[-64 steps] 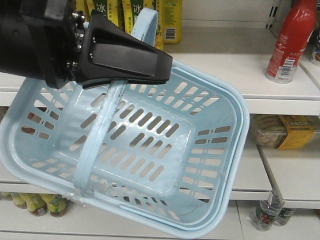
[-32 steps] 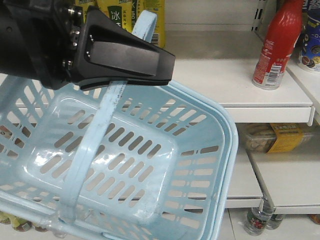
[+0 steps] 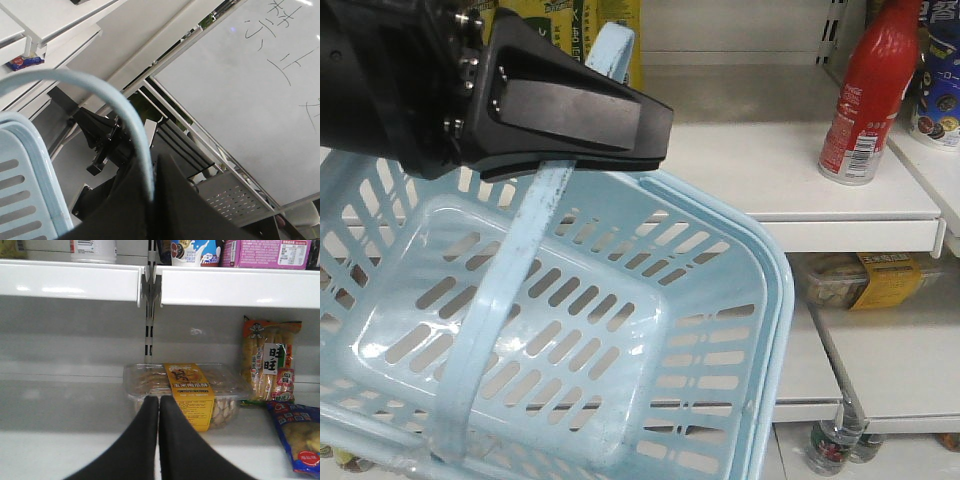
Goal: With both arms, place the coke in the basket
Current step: 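Stop the base facing the shelf with the red Coca-Cola bottle, then reach the right gripper to the red Coca-Cola bottle and grasp its neck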
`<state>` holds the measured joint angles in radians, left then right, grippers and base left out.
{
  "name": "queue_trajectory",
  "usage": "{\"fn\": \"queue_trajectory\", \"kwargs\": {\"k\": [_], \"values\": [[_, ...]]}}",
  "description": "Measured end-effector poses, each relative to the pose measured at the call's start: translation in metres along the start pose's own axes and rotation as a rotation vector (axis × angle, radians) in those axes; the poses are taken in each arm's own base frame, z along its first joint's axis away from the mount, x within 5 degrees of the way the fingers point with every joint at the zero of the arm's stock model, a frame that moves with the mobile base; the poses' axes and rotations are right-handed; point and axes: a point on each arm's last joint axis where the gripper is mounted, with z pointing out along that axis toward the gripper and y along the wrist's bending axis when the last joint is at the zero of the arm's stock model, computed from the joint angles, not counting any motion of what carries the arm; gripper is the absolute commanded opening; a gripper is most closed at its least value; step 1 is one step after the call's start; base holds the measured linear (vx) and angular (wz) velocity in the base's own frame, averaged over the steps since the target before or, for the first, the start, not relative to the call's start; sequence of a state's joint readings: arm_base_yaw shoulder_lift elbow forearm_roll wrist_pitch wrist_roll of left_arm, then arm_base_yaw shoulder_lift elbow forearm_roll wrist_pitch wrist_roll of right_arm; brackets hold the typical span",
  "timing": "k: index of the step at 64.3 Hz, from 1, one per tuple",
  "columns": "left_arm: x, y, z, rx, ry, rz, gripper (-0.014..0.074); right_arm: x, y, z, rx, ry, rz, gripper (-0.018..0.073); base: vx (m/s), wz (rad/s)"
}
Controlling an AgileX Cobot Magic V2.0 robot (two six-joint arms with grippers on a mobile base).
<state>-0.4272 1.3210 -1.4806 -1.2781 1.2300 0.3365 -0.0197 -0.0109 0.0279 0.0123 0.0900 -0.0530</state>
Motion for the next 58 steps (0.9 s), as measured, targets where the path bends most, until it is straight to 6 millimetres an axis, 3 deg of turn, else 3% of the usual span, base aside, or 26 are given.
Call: {"fn": "queue_trajectory", "kwargs": {"k": [47,52,58], "values": [[0.0002,0.0,0.0,0.0,0.002,0.0,-0.0006,0.0,0.0,0.0,0.0,0.0,0.001,-0.0005,0.0,0.0],[0.0002,0.0,0.0,0.0,0.002,0.0,-0.0006,-0.0008,0.0003,0.0,-0.003,-0.008,0.076,-0.0005,0.0,0.0],[0.0002,0.0,0.0,0.0,0.002,0.0,-0.0006,-0.0033,0.0008,-0.0001,-0.014,-0.034,0.329,-0.0005,0.0,0.0]]}}
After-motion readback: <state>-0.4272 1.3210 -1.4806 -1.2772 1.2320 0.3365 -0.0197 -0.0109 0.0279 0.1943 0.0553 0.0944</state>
